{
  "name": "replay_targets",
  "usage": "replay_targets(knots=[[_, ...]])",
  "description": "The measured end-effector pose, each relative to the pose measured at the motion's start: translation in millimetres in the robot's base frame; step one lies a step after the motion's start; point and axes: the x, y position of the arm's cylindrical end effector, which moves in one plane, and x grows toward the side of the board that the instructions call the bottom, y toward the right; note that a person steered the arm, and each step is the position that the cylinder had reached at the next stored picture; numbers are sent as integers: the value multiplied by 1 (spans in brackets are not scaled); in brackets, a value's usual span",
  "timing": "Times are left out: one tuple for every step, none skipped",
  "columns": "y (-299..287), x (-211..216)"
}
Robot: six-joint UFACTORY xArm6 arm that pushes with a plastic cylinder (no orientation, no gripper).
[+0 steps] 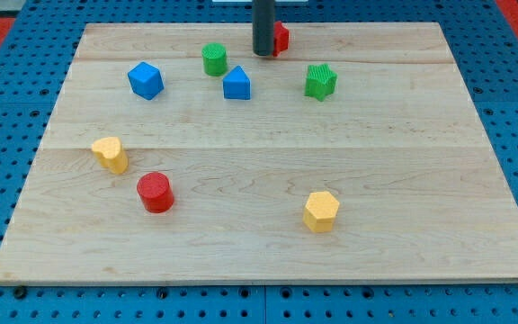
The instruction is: Push the green circle towards the center right
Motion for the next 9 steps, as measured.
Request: replay_targets(knots=[[-66,-7],[-125,-11],[-108,13],[-62,18],[-78,23],[-53,44],[-42,44],[-1,43],[48,40]])
